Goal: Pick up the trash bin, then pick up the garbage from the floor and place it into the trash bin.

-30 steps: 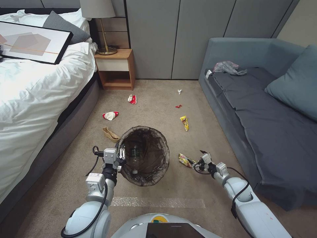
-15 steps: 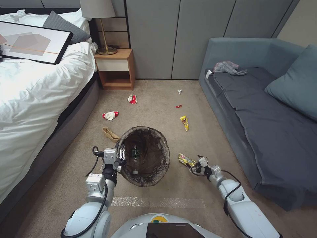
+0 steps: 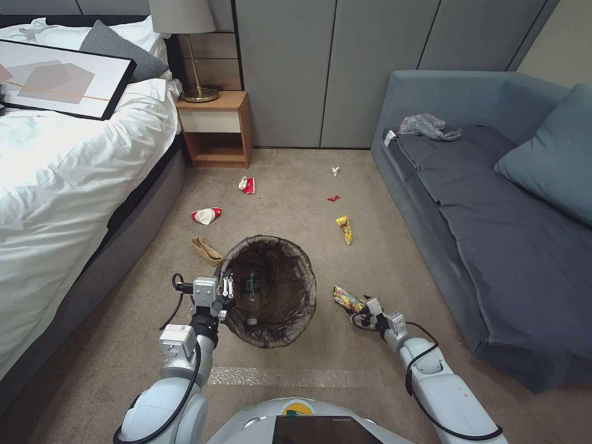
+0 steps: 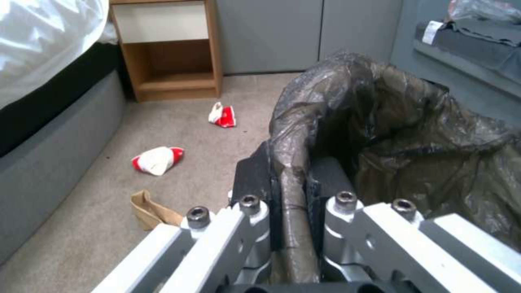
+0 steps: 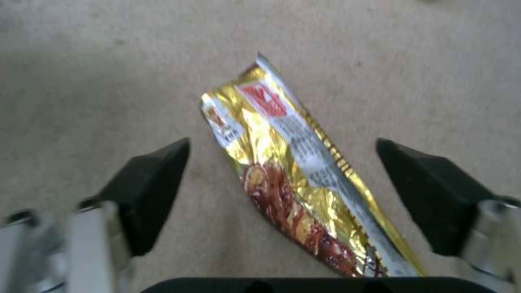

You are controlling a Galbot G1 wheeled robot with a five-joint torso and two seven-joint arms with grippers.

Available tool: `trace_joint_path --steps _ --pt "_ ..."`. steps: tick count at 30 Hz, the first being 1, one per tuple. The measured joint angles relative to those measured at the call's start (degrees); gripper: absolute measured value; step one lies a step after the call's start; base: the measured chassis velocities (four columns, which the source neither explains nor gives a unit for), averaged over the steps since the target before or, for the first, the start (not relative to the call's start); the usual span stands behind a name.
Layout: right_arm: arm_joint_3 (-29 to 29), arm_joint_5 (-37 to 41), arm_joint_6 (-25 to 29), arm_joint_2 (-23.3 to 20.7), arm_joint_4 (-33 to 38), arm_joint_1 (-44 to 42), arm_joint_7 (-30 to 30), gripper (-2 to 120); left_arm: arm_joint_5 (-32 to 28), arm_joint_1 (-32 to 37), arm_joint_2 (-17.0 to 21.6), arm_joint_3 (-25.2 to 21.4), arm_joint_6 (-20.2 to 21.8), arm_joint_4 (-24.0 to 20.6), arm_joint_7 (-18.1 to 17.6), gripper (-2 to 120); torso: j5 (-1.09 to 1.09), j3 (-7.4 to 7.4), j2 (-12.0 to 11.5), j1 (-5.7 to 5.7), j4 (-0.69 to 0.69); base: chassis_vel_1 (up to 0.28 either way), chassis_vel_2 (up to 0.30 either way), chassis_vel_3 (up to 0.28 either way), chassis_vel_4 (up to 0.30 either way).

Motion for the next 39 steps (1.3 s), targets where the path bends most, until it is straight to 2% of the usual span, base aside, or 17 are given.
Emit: trace_joint_path --steps 1,2,3,5,6,9,10,13,14,17,18,22,39 --pt "0.1 -0.1 0.2 0.1 -0.6 0.3 -0.1 77 0.0 0.0 0.0 0.0 0.0 0.0 0.0 7 0.00 0.00 0.0 0.00 0.00 0.000 0.000 0.000 0.000" --pt "0.2 -0.3 0.6 0.4 -2.4 1.2 -0.3 68 0.0 0.1 0.0 -0.2 0.0 0.0 0.0 7 0.00 0.00 0.0 0.00 -0.01 0.000 0.000 0.000 0.000" --pt "0.2 -0.3 0.6 0.4 -2.4 1.2 -0.3 68 0.0 0.1 0.0 -0.2 0.0 0.0 0.0 7 0.00 0.00 0.0 0.00 -0.01 0.000 0.000 0.000 0.000" --pt "0.5 -0.5 1.1 0.8 -5.2 2.5 -0.4 58 0.0 0.2 0.0 -0.2 -0.1 0.0 0.0 7 -0.01 0.00 0.0 0.00 0.00 0.000 0.000 0.000 0.000" --pt "0.5 -0.5 1.1 0.8 -5.2 2.5 -0.4 58 0.0 0.2 0.0 -0.2 -0.1 0.0 0.0 7 -0.01 0.00 0.0 0.00 0.00 0.000 0.000 0.000 0.000" --pt "1.2 -0.5 1.5 1.6 -9.5 4.1 -0.5 43 0.0 0.4 0.0 -0.2 -0.1 0.0 0.0 7 0.00 0.00 0.0 0.00 0.00 0.000 0.000 0.000 0.000" --pt "1.2 -0.5 1.5 1.6 -9.5 4.1 -0.5 43 0.0 0.4 0.0 -0.2 -0.1 0.0 0.0 7 0.00 0.00 0.0 0.00 0.00 0.000 0.000 0.000 0.000" --pt "1.8 -0.5 3.0 1.8 -12.9 5.3 -0.9 28 -0.1 0.6 0.1 -0.6 -0.1 0.0 -0.1 7 0.00 0.00 0.0 0.00 0.00 0.000 0.000 0.000 0.000" --pt "1.8 -0.5 3.0 1.8 -12.9 5.3 -0.9 28 -0.1 0.6 0.1 -0.6 -0.1 0.0 -0.1 7 0.00 0.00 0.0 0.00 0.00 0.000 0.000 0.000 0.000" --pt "2.3 -0.4 3.8 1.5 -14.0 5.6 -1.3 13 -0.1 0.7 0.2 -0.6 -0.1 0.0 -0.1 7 0.00 0.00 0.0 0.00 0.00 0.000 0.000 0.000 0.000" --pt "2.3 -0.4 3.8 1.5 -14.0 5.6 -1.3 13 -0.1 0.7 0.2 -0.6 -0.1 0.0 -0.1 7 0.00 0.00 0.0 0.00 0.00 0.000 0.000 0.000 0.000" --pt "2.3 -0.2 4.5 1.4 -14.0 5.5 -1.5 0 -0.1 0.9 0.4 -0.5 -0.1 -0.1 -0.1 7 0.00 0.00 0.0 0.00 -0.01 0.000 0.000 0.000 0.000" --pt "2.3 -0.1 4.6 1.3 -13.7 5.3 -1.7 0 0.0 0.9 0.4 -0.4 -0.1 -0.1 -0.1 7 0.00 0.00 0.0 0.00 0.00 0.000 0.000 0.000 0.000"
